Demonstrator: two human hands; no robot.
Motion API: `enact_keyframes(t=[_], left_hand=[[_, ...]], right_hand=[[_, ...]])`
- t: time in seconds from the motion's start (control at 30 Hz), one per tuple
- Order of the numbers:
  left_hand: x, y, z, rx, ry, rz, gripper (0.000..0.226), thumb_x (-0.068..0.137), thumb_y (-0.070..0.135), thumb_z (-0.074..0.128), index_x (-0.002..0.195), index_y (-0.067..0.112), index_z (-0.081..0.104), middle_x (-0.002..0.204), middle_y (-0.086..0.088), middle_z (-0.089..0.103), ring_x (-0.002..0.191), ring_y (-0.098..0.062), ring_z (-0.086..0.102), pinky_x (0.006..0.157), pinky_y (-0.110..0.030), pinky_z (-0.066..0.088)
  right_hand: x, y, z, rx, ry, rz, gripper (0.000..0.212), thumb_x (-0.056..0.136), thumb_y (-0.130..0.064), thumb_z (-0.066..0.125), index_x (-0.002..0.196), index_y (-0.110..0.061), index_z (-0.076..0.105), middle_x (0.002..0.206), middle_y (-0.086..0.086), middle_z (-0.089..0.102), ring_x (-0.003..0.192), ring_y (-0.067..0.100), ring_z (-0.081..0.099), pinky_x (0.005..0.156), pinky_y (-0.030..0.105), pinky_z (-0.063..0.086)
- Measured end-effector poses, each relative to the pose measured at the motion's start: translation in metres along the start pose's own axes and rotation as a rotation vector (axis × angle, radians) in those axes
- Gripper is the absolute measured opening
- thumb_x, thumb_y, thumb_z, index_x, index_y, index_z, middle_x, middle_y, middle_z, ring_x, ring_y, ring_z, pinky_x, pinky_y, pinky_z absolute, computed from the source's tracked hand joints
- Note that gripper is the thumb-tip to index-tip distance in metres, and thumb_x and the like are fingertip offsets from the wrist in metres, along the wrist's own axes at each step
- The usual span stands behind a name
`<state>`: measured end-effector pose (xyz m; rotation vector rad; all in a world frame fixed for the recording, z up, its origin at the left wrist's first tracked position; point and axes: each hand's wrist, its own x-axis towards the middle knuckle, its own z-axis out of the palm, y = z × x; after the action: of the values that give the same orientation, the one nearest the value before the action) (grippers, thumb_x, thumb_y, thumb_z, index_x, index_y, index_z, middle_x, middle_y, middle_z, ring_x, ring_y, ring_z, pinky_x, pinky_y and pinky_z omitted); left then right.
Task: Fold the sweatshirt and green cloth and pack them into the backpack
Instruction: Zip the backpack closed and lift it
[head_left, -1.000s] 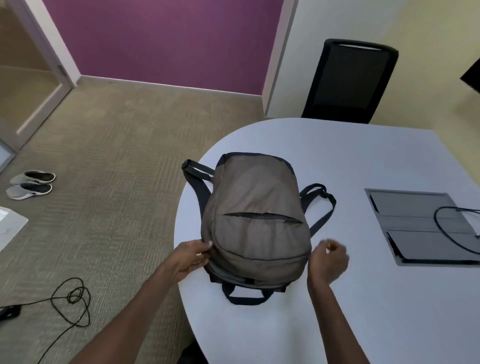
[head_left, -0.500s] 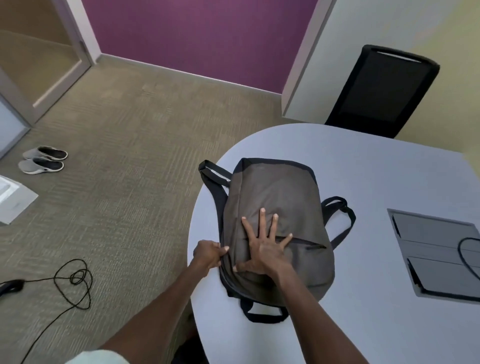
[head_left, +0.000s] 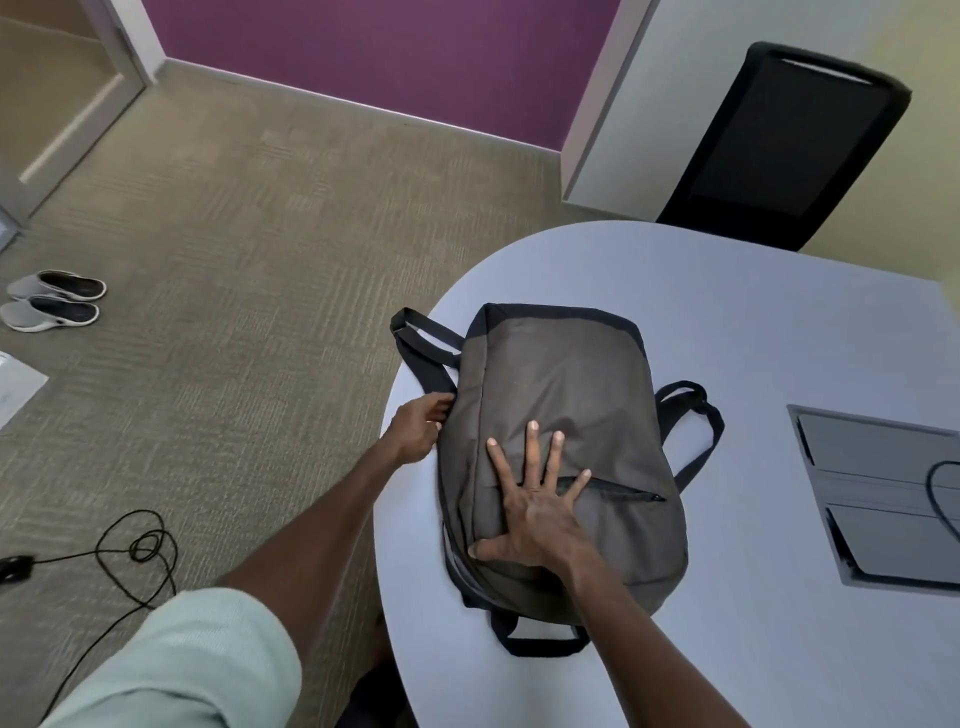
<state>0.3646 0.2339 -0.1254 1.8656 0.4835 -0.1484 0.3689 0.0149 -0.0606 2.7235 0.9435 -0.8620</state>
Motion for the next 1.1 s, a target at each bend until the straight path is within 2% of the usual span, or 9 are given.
enact_keyframes(t=[0.07,0.17,0.33,0.5,0.6,0.77,0.9,1.03,1.1], left_hand=[[0.008,-0.001,0.0,0.041,-0.084,0.045,0.047,0.092,-0.011,0.047,0.136,0.003,0.053,0.125,-0.005,0.062,0.112,-0.016,0.059,0.087,-0.009,0.045],[0.017,-0.005,0.003,0.068,-0.148,0.026,0.035,0.096,0.002,0.049,0.128,0.009,0.062,0.119,-0.002,0.068,0.107,-0.017,0.064,0.093,-0.03,0.051],[0.028,-0.016,0.001,0.225,-0.082,0.056,0.018,0.098,0.012,0.053,0.105,0.009,0.069,0.102,-0.006,0.067,0.091,-0.023,0.062,0.076,-0.027,0.042],[0.031,-0.006,-0.004,0.458,-0.101,0.193,0.012,0.096,0.013,0.051,0.085,0.013,0.052,0.092,-0.011,0.063,0.081,-0.027,0.057,0.068,-0.033,0.042],[0.027,-0.01,-0.009,0.642,-0.105,0.294,0.013,0.097,0.02,0.046,0.086,0.014,0.046,0.087,-0.015,0.065,0.076,-0.036,0.06,0.064,-0.041,0.048],[0.007,-0.027,-0.005,0.814,-0.042,0.475,0.024,0.095,0.029,0.038,0.087,0.01,0.053,0.08,-0.014,0.061,0.072,-0.032,0.054,0.061,-0.04,0.046],[-0.015,-0.041,0.004,0.841,0.011,0.553,0.028,0.092,0.028,0.037,0.085,0.009,0.056,0.077,-0.012,0.057,0.069,-0.029,0.053,0.061,-0.04,0.047],[-0.045,-0.051,0.014,0.81,0.023,0.538,0.016,0.095,0.021,0.046,0.087,0.011,0.057,0.079,-0.008,0.057,0.072,-0.025,0.051,0.063,-0.04,0.047],[-0.063,-0.06,0.021,0.79,0.047,0.531,0.02,0.096,0.024,0.045,0.089,0.012,0.059,0.079,-0.006,0.057,0.073,-0.023,0.051,0.062,-0.037,0.047]], right_hand=[[0.0,0.003,-0.001,0.037,-0.003,-0.015,0.138,0.059,-0.082,0.065,0.146,-0.041,-0.033,0.141,0.008,-0.058,0.127,0.042,-0.053,0.097,0.084,-0.008],[-0.003,0.009,-0.003,0.094,0.01,-0.036,0.135,0.057,-0.084,0.065,0.148,-0.045,-0.028,0.143,0.004,-0.057,0.129,0.037,-0.053,0.101,0.082,-0.011],[-0.007,0.017,-0.009,0.184,0.063,-0.088,0.128,0.059,-0.081,0.067,0.151,-0.048,-0.016,0.148,-0.003,-0.051,0.133,0.03,-0.051,0.105,0.079,-0.008],[-0.008,0.023,-0.011,0.245,0.108,-0.097,0.123,0.06,-0.077,0.071,0.152,-0.05,-0.007,0.153,-0.008,-0.044,0.138,0.029,-0.044,0.107,0.078,-0.006],[-0.007,0.025,-0.01,0.263,0.107,-0.1,0.121,0.061,-0.075,0.073,0.151,-0.053,-0.005,0.154,-0.011,-0.043,0.139,0.029,-0.043,0.107,0.079,-0.005],[-0.003,0.03,-0.009,0.24,0.088,-0.101,0.12,0.061,-0.074,0.074,0.149,-0.058,-0.006,0.154,-0.013,-0.042,0.141,0.03,-0.04,0.108,0.079,-0.004],[0.0,0.033,-0.008,0.226,0.083,-0.113,0.117,0.063,-0.074,0.073,0.148,-0.06,-0.007,0.154,-0.014,-0.041,0.143,0.029,-0.037,0.108,0.078,-0.003],[0.001,0.033,-0.007,0.233,0.084,-0.123,0.114,0.065,-0.075,0.07,0.148,-0.06,-0.006,0.155,-0.014,-0.04,0.143,0.029,-0.036,0.108,0.078,-0.003],[0.002,0.032,-0.006,0.228,0.085,-0.127,0.113,0.065,-0.075,0.07,0.148,-0.059,-0.006,0.154,-0.014,-0.04,0.143,0.03,-0.036,0.108,0.078,-0.003]])
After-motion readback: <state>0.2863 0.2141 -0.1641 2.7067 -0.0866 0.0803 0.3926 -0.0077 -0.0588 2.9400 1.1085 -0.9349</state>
